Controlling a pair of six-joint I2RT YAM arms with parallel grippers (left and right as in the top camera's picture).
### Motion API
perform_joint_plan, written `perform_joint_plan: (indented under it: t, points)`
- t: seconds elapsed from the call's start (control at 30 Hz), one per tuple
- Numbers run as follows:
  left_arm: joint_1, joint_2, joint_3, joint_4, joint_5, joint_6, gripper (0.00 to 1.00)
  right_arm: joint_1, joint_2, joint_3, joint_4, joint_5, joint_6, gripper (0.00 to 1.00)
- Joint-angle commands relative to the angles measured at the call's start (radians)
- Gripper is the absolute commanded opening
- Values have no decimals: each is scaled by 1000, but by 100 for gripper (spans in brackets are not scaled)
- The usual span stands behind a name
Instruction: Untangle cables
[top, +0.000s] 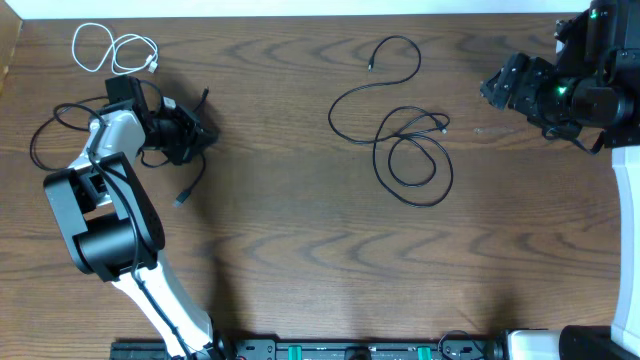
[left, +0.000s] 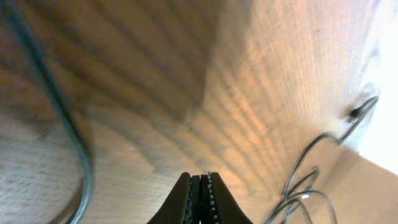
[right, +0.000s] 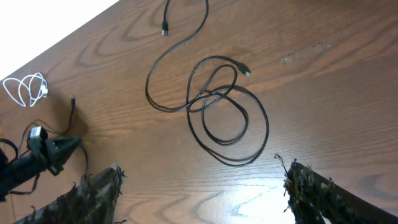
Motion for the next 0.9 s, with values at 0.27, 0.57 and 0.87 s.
perform_joint_plan:
  t: [0.27, 0.57, 0.87]
  points:
    - [38, 14, 82, 139, 34, 63, 8, 6, -5, 1, 1, -3, -10, 84]
    - [-47, 8, 240, 16, -402, 316, 73, 19, -4, 1, 15, -3, -10, 84]
    - [-88, -66, 241, -89, -486, 354, 90, 41, -4, 1, 34, 60, -10, 99]
